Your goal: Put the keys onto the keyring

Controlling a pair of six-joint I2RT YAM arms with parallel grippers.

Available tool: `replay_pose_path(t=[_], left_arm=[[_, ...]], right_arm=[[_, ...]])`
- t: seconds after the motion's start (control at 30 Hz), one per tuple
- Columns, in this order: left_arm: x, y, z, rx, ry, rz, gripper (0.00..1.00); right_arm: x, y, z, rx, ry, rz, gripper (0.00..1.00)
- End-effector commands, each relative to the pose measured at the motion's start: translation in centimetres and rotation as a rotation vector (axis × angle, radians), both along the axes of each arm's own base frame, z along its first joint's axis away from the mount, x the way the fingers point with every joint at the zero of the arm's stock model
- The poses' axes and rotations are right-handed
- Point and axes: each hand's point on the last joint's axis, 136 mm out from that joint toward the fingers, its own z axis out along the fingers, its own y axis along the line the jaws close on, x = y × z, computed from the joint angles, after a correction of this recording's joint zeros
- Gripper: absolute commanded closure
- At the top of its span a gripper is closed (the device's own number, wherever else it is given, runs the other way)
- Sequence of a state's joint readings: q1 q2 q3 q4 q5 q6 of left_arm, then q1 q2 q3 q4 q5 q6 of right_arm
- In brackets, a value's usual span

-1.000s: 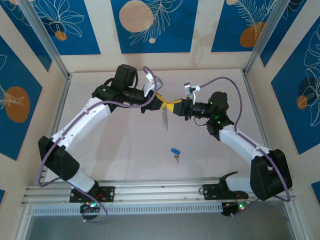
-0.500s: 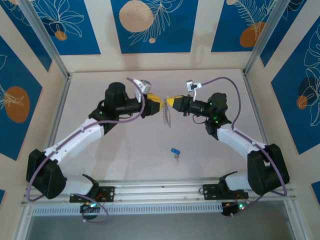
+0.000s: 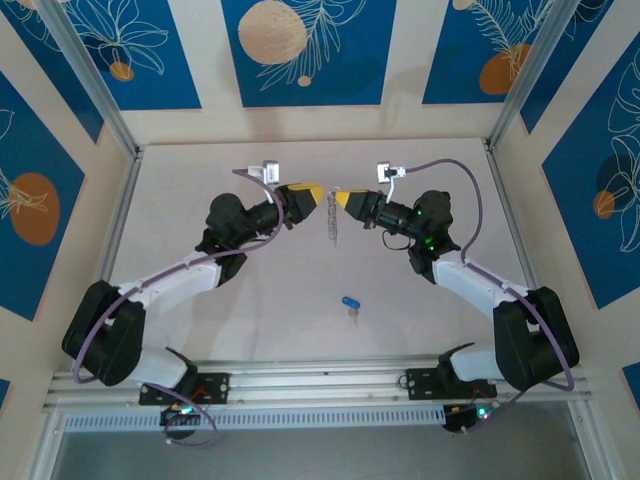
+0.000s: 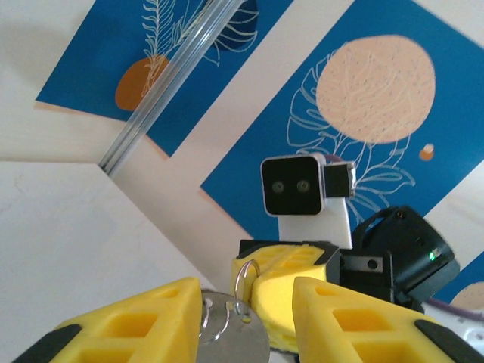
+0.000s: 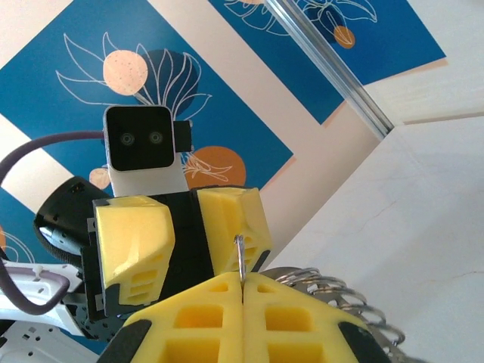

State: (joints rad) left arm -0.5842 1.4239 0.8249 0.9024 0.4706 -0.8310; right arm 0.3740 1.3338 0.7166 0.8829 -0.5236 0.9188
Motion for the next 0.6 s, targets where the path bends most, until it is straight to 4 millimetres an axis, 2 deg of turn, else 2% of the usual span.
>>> replay_pose_path(t=[0.0,0.23,0.57], left_arm=[[-0.8,-0.2,2.1,-0.104,-0.039,-0.032,0.66],[-0.9,-1.0,1.0,-0.1,-0.02,-0.047,0.66],[-0.9,-2.2,-0.1,-0.087,-0.005,-0.068,0.72]], right_arm=[[0.2,-0.3,0.8,0.029,-0.024,-0.035,1.0],[0.3,-0.3,0.7,0.03,-0.02,-0.041,1.0],[0.4,-0.3,0.8,0.033,-0.022,-0.044,1.0]])
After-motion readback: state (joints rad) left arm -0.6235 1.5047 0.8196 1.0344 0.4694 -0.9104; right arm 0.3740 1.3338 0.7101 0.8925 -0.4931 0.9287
